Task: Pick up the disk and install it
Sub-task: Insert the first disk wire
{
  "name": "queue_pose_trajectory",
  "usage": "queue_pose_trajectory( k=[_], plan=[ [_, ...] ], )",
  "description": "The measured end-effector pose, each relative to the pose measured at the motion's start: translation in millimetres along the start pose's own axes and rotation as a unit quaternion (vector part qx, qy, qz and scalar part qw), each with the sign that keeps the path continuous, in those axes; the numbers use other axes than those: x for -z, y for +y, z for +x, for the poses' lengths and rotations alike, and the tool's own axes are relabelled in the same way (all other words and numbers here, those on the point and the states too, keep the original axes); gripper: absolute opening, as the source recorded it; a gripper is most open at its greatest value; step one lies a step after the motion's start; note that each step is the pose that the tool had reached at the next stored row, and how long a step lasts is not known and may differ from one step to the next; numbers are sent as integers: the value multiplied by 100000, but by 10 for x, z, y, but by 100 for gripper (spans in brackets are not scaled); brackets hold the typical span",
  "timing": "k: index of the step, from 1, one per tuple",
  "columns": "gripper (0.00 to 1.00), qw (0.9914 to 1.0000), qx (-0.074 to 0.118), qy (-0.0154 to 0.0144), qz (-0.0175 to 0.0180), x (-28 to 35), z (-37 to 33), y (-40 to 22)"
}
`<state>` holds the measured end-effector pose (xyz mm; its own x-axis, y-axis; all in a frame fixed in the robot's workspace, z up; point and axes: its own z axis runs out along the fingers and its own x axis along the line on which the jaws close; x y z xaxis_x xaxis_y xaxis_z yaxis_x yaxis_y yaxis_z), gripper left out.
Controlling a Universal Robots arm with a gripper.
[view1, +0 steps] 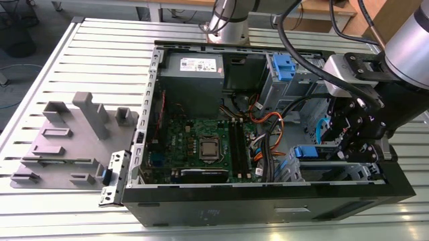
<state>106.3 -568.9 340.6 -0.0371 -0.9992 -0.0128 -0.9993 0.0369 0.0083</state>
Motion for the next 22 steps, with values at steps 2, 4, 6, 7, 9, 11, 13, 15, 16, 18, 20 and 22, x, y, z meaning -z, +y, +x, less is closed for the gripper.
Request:
queue_pose_trajectory(
  k=[2, 4, 6, 7, 9, 11, 13, 15, 16, 18, 20, 22],
  plan=[
    [42, 100000, 3, 12, -1, 8, 0, 0],
    [42, 100000, 2, 11, 0, 9, 0, 0],
    [42, 100000, 1, 14, -1, 9, 0, 0],
    [42, 100000, 1, 14, 0, 10, 0, 0],
    [42, 100000, 2, 12, -1, 9, 0, 0],
    [42, 100000, 2, 38, 0, 18, 0, 0],
    [42, 100000, 3, 18, 0, 33, 0, 0],
    [42, 100000, 0, 17, 0, 58, -1, 0],
    [42, 100000, 0, 18, 0, 71, -1, 1],
    [42, 100000, 1, 17, 0, 102, -1, 1],
    [42, 100000, 1, 11, 1, 132, -2, 1],
    [42, 100000, 1, 8, 2, 148, -2, 1]
  ],
)
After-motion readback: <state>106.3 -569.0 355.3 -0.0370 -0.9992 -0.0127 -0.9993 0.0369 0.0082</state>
